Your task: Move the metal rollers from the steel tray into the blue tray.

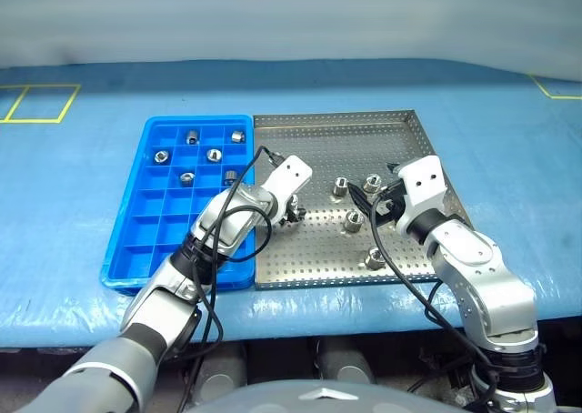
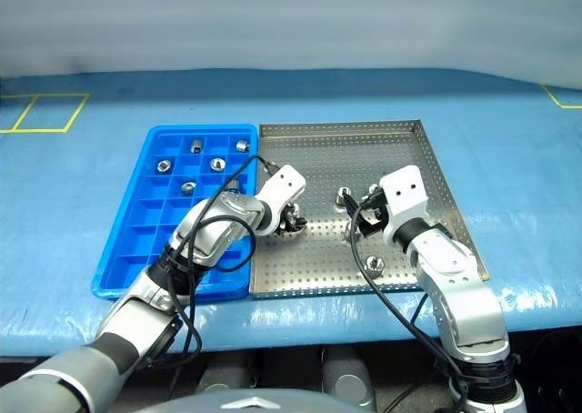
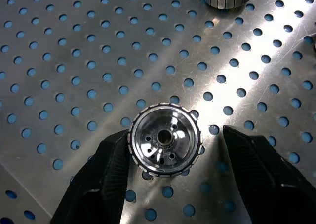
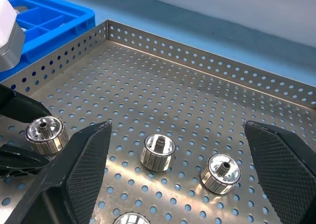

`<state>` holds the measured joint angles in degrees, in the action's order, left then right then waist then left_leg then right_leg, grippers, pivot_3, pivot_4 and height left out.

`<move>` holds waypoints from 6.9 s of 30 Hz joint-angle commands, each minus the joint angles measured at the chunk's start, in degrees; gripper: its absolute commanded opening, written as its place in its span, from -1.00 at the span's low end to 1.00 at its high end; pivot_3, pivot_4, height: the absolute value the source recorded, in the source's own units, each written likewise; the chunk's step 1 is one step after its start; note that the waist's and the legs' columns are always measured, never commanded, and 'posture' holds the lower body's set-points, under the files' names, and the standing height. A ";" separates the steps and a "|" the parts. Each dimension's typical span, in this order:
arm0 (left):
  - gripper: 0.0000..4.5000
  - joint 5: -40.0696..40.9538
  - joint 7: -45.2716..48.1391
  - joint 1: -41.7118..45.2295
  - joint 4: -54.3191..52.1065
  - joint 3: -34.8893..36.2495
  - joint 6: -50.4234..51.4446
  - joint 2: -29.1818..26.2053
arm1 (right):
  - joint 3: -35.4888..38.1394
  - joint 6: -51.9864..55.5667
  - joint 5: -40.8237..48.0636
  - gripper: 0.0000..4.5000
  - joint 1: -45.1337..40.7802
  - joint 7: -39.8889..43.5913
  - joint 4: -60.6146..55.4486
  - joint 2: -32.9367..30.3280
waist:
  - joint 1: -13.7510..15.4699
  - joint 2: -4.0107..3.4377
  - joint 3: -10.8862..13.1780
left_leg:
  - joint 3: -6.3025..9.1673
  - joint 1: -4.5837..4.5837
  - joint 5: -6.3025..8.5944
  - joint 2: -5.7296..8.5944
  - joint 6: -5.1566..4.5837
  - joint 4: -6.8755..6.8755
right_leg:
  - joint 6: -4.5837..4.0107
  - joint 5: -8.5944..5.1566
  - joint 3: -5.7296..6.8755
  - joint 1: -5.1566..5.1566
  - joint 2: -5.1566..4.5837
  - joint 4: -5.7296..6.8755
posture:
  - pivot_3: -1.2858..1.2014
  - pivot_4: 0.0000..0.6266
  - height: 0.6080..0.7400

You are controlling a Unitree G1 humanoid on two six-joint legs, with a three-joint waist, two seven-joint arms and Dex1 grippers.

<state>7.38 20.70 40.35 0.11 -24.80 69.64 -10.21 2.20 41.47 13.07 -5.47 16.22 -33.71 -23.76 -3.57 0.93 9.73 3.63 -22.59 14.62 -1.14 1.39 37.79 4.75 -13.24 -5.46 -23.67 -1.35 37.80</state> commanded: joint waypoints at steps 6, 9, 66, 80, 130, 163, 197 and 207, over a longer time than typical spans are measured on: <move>-0.25 0.27 -0.11 0.04 -2.50 2.66 -1.75 0.75 | 0.73 -1.18 -0.35 1.00 -1.10 -0.14 -0.60 0.03 | 0.02 0.00 0.00 | 0.00 0.00 0.00 0.00 0.00 0.01 | -0.02 0.01 0.00 0.00 0.00 0.00 | 0.01 -0.52 1.00; -0.25 0.23 -0.60 -0.12 -2.85 4.07 -2.16 0.99 | 0.50 -1.22 -0.43 1.00 -1.39 -0.03 -0.34 -0.02 | 0.02 0.00 0.00 | 0.00 0.00 0.00 0.00 0.00 0.00 | -0.02 0.01 0.00 0.00 0.00 0.00 | 0.01 -0.52 1.00; -0.25 5.49 -4.10 -30.04 -22.52 36.31 -10.66 -26.80 | -6.65 2.53 6.54 1.00 -0.58 8.85 -4.12 -4.60 | 2.82 0.09 0.08 | 0.03 0.00 -0.01 -0.04 0.01 -0.04 | -0.14 0.01 0.10 -0.03 -0.03 0.00 | 0.09 -0.52 1.00; 0.41 19.57 3.35 -23.52 -26.84 40.51 -15.54 -15.48 | -5.07 1.87 4.80 1.00 -0.55 6.33 -3.35 -4.16 | 2.76 0.11 0.08 | 0.04 -0.01 -0.01 -0.04 0.02 0.01 | -0.23 0.10 0.12 0.00 -0.04 -0.01 | 0.06 -0.52 1.00; 0.41 -1.82 13.61 6.27 32.91 10.55 -44.89 9.55 | -0.73 4.02 -1.76 1.00 13.61 0.39 -13.33 -5.26 | -6.41 0.07 0.05 | -0.11 -0.05 0.03 0.07 -0.09 0.13 | 0.30 0.05 -0.17 0.02 -0.01 -0.06 | -0.18 -0.52 1.00; 0.41 -4.67 9.88 7.50 37.89 12.94 -45.60 10.49 | -1.75 3.68 -2.88 1.00 11.02 1.00 -11.84 -4.46 | -7.33 0.07 0.05 | -0.11 -0.03 0.03 0.08 -0.09 0.12 | 0.34 0.06 -0.20 0.02 0.00 -0.05 | -0.16 -0.52 1.00; 0.41 3.62 41.66 -7.36 -5.08 6.01 -35.88 -17.49 | -3.01 3.42 -1.71 1.00 11.27 3.35 -12.11 -4.41 | -6.85 -0.03 0.01 | -0.13 0.04 0.03 0.00 -0.09 0.07 | 0.31 0.05 -0.21 0.02 0.02 0.01 | -0.13 -0.52 1.00; 0.41 -1.28 42.67 -10.47 -5.91 -1.67 -38.94 -20.84 | -4.87 1.99 -0.43 1.00 11.34 5.38 -12.47 -4.24 | -6.43 -0.02 0.01 | -0.15 0.01 0.02 0.01 -0.10 0.14 | 0.31 0.04 -0.21 0.02 0.00 0.00 | -0.12 -0.52 1.00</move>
<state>7.23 64.56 29.67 -5.46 -25.79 32.15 -31.55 -3.05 44.66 12.38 6.15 21.38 -43.78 -28.07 -10.00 0.91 9.74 3.48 -22.58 14.64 -1.12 1.29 37.93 5.06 -13.19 -5.67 -23.65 -1.35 37.80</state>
